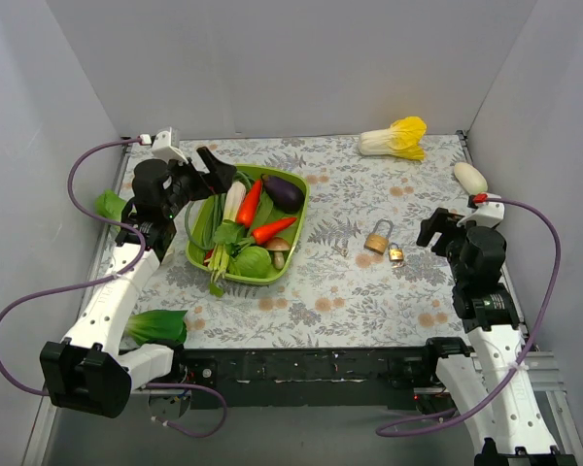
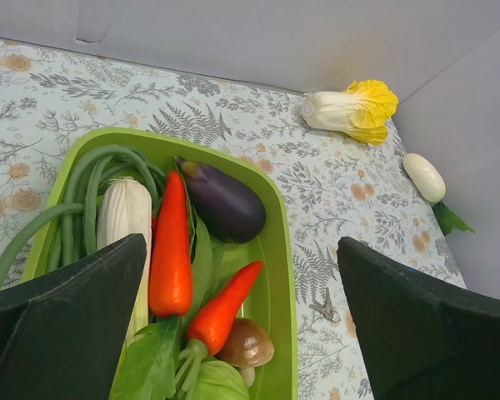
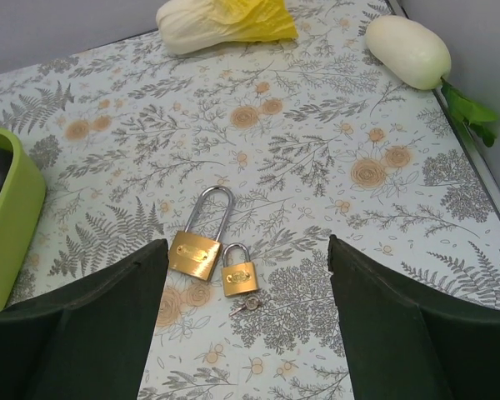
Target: Unlock with the key
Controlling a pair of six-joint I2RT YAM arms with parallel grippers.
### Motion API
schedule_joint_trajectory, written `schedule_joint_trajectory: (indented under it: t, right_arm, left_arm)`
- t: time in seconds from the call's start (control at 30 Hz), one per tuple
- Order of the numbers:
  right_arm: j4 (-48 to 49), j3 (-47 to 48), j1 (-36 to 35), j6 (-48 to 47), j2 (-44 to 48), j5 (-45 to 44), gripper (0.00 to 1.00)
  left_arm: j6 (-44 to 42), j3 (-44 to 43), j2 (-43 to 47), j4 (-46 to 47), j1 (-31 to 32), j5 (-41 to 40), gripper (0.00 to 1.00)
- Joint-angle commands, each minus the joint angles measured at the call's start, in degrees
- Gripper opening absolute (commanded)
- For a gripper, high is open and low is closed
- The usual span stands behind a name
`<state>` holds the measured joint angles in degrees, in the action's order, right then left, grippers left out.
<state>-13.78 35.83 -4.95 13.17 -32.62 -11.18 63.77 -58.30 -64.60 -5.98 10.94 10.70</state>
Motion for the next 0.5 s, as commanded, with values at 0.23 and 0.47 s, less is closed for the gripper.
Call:
schedule_joint_trajectory:
  t: [0.23, 0.47]
  right_arm:
    - [-5.4, 5.1, 0.1, -2.4, -1.6, 4.6, 0.8]
    - [-5.6, 5.1, -0.4, -1.1, -8.4, 12.7, 0.64]
  left_arm:
    - [-3.6, 0.2, 2.2, 0.7, 0.5, 1.9, 0.98]
    - [-6.2, 2.6, 2.4, 3.2, 0.5, 7.0, 0.98]
